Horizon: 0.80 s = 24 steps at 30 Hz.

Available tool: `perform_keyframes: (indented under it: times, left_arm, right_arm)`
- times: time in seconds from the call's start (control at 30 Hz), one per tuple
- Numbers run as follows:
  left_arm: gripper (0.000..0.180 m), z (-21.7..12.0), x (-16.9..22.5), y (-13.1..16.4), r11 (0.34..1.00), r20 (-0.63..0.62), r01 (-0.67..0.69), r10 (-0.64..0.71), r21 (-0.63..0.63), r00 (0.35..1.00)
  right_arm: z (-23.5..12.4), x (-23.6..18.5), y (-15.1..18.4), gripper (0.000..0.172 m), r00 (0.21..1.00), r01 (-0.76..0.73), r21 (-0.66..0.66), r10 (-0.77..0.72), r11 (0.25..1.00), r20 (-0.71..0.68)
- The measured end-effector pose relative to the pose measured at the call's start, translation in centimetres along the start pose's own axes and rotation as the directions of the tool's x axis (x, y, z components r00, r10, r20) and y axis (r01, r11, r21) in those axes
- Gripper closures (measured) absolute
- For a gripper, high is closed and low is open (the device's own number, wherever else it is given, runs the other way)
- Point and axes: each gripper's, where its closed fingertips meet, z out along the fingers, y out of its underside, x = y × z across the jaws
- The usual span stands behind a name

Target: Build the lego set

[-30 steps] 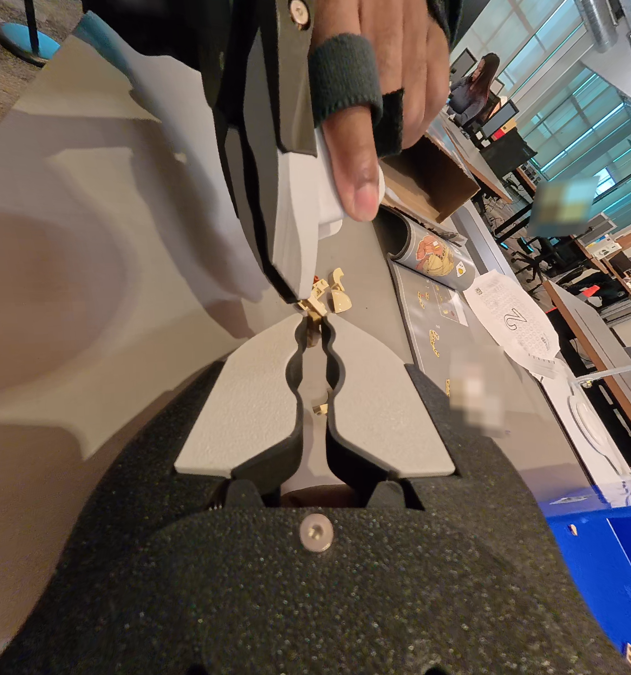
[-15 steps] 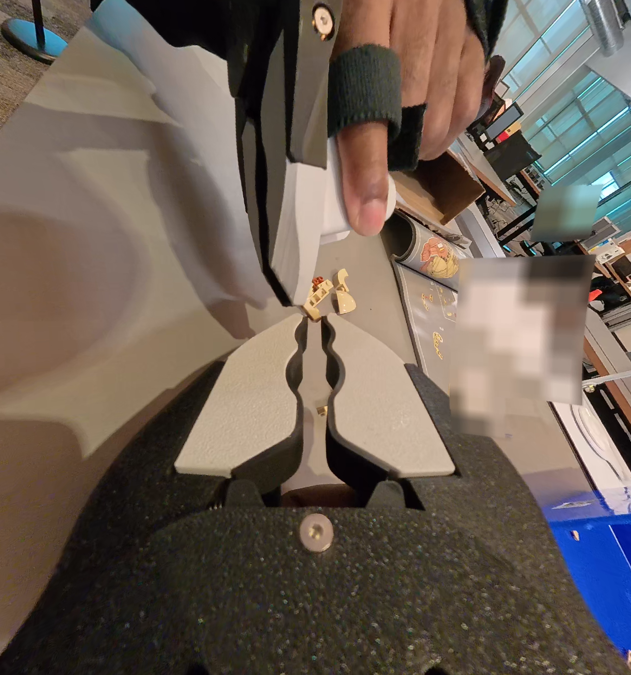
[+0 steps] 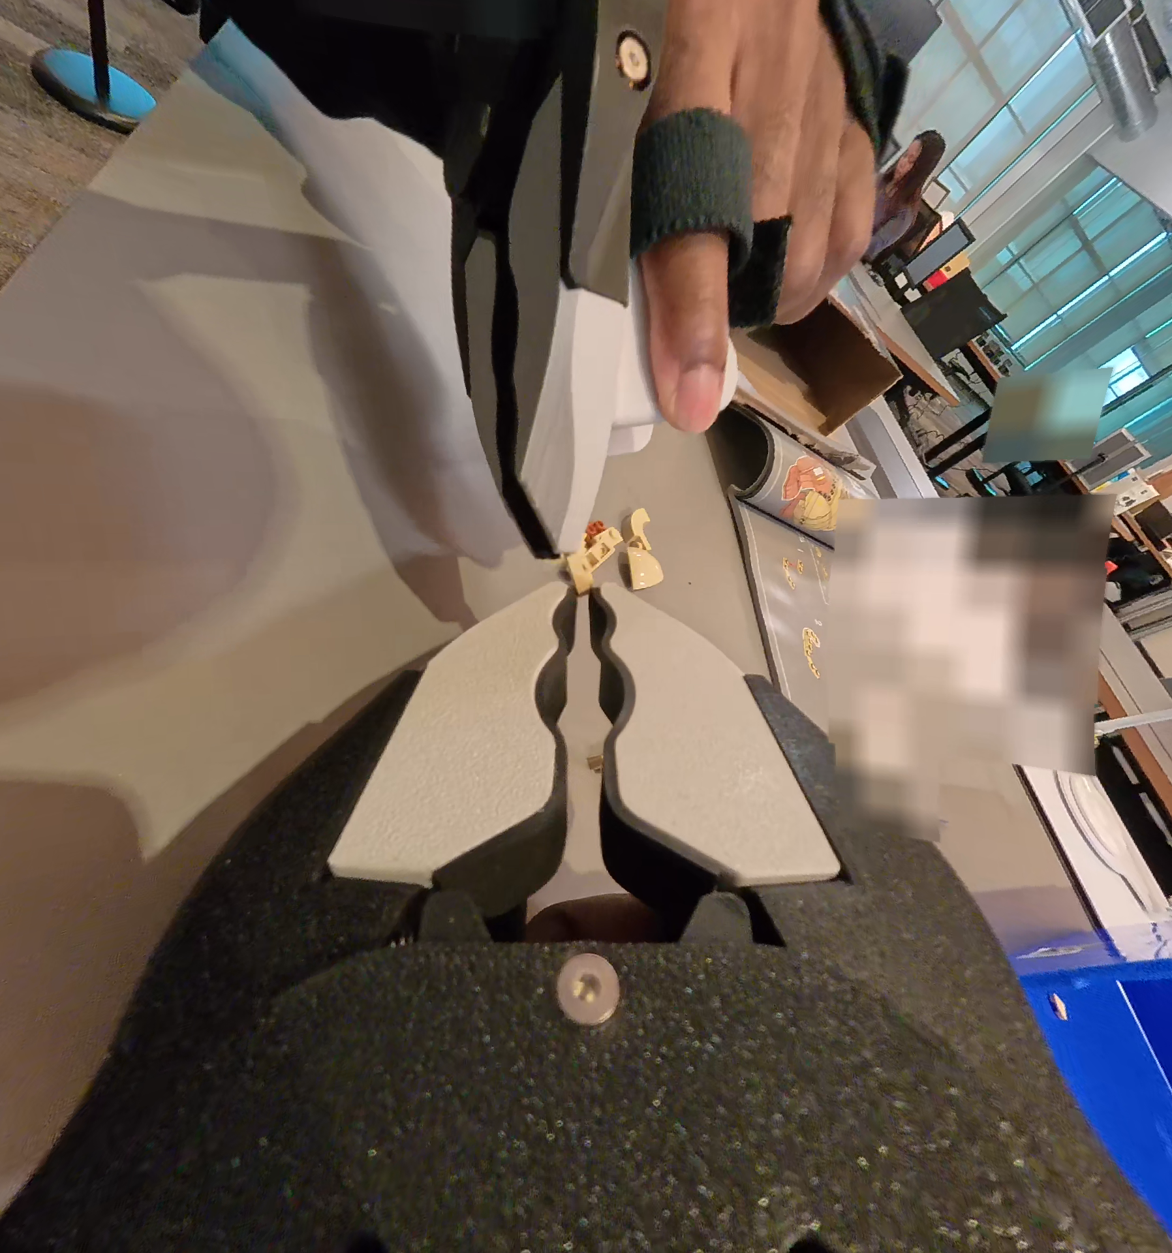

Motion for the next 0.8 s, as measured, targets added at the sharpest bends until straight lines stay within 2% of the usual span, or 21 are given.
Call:
perform_keyframes:
  times: [0.1, 0.2, 0.27, 0.33, 0.37, 0.4, 0.47, 0.53, 0.57, 0.6, 0.63, 0.73, 0.8]
  left_arm:
    - [0.179, -0.2, -0.7, 0.2, 0.997, 0.063, 0.074, -0.073, -0.002, 0.995]
    - [0.176, -0.3, -1.1, 0.5, 0.977, 0.126, 0.213, -0.212, 0.004, 0.969]
    - [0.169, -0.4, -1.3, 0.9, 0.936, 0.165, 0.35, -0.348, 0.014, 0.923]
    - [0.168, -0.7, -1.6, 1.1, 0.85, 0.186, 0.524, -0.525, 0.059, 0.83]
    - [0.168, -0.8, -1.8, 1.4, 0.776, 0.197, 0.625, -0.628, 0.082, 0.753]
    - [0.166, -0.9, -1.9, 1.9, 0.672, 0.187, 0.734, -0.737, 0.098, 0.65]
    - [0.16, -0.4, -1.1, 2.4, 0.384, 0.091, 0.919, -0.922, 0.085, 0.377]
    - [0.153, 0.2, -0.3, 2.5, 0.087, -0.013, 0.995, -0.996, 0.041, 0.088]
    - [0.15, 0.4, -0.3, 2.0, -0.018, -0.084, 0.999, -0.996, 0.041, -0.015]
    - [0.151, 0.5, -0.5, 1.7, -0.096, -0.124, 0.994, -0.988, 0.057, -0.089]
    - [0.152, 0.5, -0.8, 1.8, -0.147, -0.136, 0.986, -0.981, 0.075, -0.136]
    - [0.16, 0.5, -1.6, 2.2, -0.24, -0.163, 0.964, -0.962, 0.111, -0.22]
    - [0.162, 0.6, -1.6, 2.5, -0.276, -0.166, 0.954, -0.953, 0.118, -0.255]
  right_arm:
    - [-0.1, 0.3, -0.2, 0.169, 1.0, -0.014, 0.012, 0.015, 1.0, -0.011]
    - [-0.2, 0.7, -0.2, 0.169, 0.999, -0.02, 0.011, 0.02, 1.0, -0.025]
    - [-0.2, 0.8, 0.0, 0.169, 0.999, -0.011, 0.0, 0.011, 1.0, -0.037]
    - [-0.1, 1.1, 0.2, 0.169, 0.998, 0.006, -0.016, -0.007, 1.0, -0.064]
    - [-0.1, 1.3, 0.3, 0.169, 0.996, 0.019, -0.025, -0.021, 0.999, -0.084]
    - [-0.2, 1.6, 0.3, 0.169, 0.994, 0.034, -0.033, -0.037, 0.999, -0.105]
    - [-0.2, 2.1, 0.5, 0.169, 0.987, 0.061, -0.049, -0.068, 0.997, -0.148]
    - [-0.3, 2.5, 0.4, 0.169, 0.978, 0.093, -0.059, -0.102, 0.994, -0.184]
    - [-0.4, 2.7, 0.4, 0.169, 0.972, 0.109, -0.065, -0.12, 0.992, -0.202]
    - [-0.4, 2.9, 0.4, 0.169, 0.966, 0.126, -0.073, -0.139, 0.989, -0.217]
    - [-0.5, 3.0, 0.4, 0.169, 0.959, 0.145, -0.081, -0.16, 0.986, -0.233]
    - [-0.5, 3.2, 0.5, 0.169, 0.939, 0.202, -0.113, -0.225, 0.973, -0.26]
    - [-0.5, 3.2, 0.5, 0.169, 0.933, 0.218, -0.118, -0.243, 0.969, -0.266]
